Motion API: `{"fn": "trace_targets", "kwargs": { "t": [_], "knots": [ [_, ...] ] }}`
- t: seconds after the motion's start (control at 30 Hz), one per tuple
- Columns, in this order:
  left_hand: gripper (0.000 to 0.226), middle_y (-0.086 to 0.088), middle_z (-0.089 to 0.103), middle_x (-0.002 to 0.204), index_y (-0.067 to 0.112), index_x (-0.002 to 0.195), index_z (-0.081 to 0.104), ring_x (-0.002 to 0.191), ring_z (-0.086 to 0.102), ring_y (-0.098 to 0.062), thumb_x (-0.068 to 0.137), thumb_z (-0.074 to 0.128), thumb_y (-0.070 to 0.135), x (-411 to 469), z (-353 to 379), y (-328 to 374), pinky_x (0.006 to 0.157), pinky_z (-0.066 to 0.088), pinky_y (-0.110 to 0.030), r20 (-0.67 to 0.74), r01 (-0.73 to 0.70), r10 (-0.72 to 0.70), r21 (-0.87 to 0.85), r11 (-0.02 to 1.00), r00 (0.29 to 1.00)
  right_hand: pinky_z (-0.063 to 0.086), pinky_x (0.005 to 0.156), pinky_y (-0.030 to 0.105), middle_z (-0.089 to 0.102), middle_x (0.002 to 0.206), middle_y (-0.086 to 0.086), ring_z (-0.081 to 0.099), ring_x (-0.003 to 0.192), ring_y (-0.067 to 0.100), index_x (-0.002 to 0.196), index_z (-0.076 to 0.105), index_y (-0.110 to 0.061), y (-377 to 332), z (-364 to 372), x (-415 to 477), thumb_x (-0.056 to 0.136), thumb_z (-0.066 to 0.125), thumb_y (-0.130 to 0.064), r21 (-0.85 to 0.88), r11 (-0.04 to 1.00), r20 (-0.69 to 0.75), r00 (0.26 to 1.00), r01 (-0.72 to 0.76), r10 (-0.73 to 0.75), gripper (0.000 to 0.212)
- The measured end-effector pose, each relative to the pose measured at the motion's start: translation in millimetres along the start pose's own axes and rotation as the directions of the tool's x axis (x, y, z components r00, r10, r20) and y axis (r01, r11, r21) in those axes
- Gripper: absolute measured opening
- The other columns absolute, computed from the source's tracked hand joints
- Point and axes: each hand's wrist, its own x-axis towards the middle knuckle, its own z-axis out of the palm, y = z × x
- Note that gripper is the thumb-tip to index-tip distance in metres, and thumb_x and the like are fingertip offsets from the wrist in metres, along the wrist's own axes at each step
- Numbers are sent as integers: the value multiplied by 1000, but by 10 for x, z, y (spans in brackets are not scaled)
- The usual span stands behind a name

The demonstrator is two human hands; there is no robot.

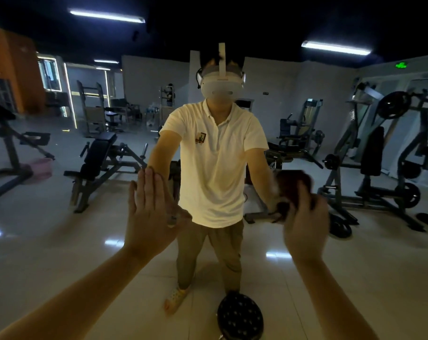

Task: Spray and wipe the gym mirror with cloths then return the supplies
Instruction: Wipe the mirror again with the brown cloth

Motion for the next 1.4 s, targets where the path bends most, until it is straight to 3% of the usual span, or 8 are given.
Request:
{"fn": "trace_targets", "kwargs": {
  "t": [0.27,0.37,0.6,0.8,1.0,1.17,1.27,1.4],
  "knots": [
    [134,-33,8,168,-13,158,16,158,11,-46,80,52,89,-33,28,-54,124,21,-64,8,-36,36,17,999,999,56,81,36,49,134,16,59,105,28,140,43,-13,-666,546,-595,100,49,-18,172,969,-81,978,-178,194,42],
    [137,-30,5,170,-9,161,10,158,9,-45,77,48,92,-35,-59,-169,124,22,-63,84,-100,96,44,994,992,47,85,13,55,121,-23,54,103,-3,126,52,-36,-1231,821,-1016,104,50,-42,275,959,117,988,60,-96,24],
    [125,-30,4,170,-7,162,9,159,5,-42,88,39,89,-53,-131,-275,127,19,-59,137,-137,128,55,989,982,58,89,44,57,119,8,54,107,26,132,56,-21,-1248,995,-1260,78,77,-21,201,849,216,823,489,-526,58],
    [148,-29,-1,170,-4,163,2,159,2,-43,67,73,84,-33,-114,-272,126,18,-61,162,-118,110,43,992,981,60,76,45,55,126,22,65,94,37,130,50,-14,12,393,-893,87,68,-15,28,998,156,986,58,-62,47],
    [151,-28,-4,171,-4,163,1,159,2,-43,64,78,80,-33,-108,-278,126,18,-62,144,-123,119,20,992,982,58,69,49,47,128,23,61,94,41,138,41,-8,-197,451,-860,95,49,-13,122,911,-20,916,-395,400,44],
    [135,-27,2,171,-4,163,6,160,3,-40,74,73,72,-45,-192,-291,127,20,-60,142,-149,149,-14,989,979,50,80,24,54,125,9,58,102,17,137,51,-17,-1298,873,-1276,96,68,-21,274,961,96,993,41,-70,44],
    [115,-23,7,172,3,165,11,160,8,-37,85,77,51,-32,-382,-523,127,21,-59,126,-269,265,15,963,956,59,81,38,57,121,9,60,106,25,133,58,-20,-1746,1007,-1241,80,82,-18,314,863,198,862,396,-467,58],
    [106,-24,20,169,3,163,22,157,20,-41,81,83,31,55,-605,-899,125,23,-62,44,-127,127,-19,992,991,59,86,46,55,121,14,57,111,34,133,62,-19,-1675,806,-800,73,82,-18,188,821,104,820,540,-563,63]
  ]
}}
